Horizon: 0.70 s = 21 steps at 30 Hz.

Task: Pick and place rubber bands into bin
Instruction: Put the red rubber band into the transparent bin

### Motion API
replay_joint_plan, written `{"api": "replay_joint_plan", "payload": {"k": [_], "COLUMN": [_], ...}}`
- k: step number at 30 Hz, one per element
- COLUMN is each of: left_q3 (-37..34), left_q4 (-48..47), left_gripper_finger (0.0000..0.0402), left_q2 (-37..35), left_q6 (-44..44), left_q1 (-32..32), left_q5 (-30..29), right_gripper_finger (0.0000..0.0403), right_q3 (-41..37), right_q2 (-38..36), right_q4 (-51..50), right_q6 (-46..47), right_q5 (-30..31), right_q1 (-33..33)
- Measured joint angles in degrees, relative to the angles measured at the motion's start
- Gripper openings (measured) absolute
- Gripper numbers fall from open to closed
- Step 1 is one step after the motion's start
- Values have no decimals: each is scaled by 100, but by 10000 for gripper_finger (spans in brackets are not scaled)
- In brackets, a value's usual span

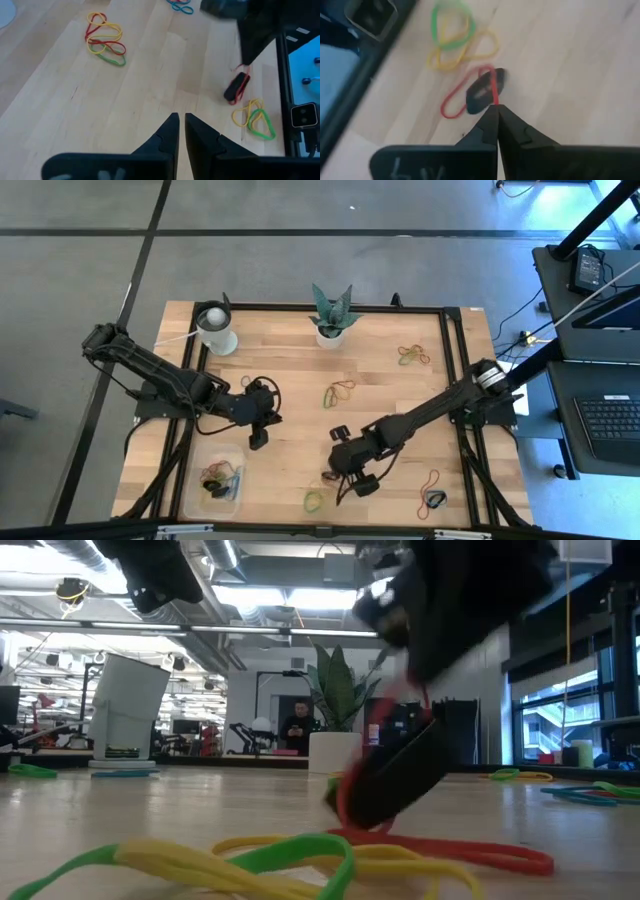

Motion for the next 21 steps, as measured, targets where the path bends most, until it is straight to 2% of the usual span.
{"api": "replay_joint_plan", "payload": {"k": [11,21], "left_q3": [0,0], "left_q4": [6,70], "left_gripper_finger": [24,22], "left_q2": [0,0], "left_q6": [4,271], "left_q1": [-1,1], "left_q5": [2,-1], "right_gripper_finger": [2,2], "right_q3": [7,4], "right_q2": [-1345,-1707], "right_q4": [46,484], "right_q6": [-15,-15], "right_q5": [542,805], "right_q1": [-2,-2]}}
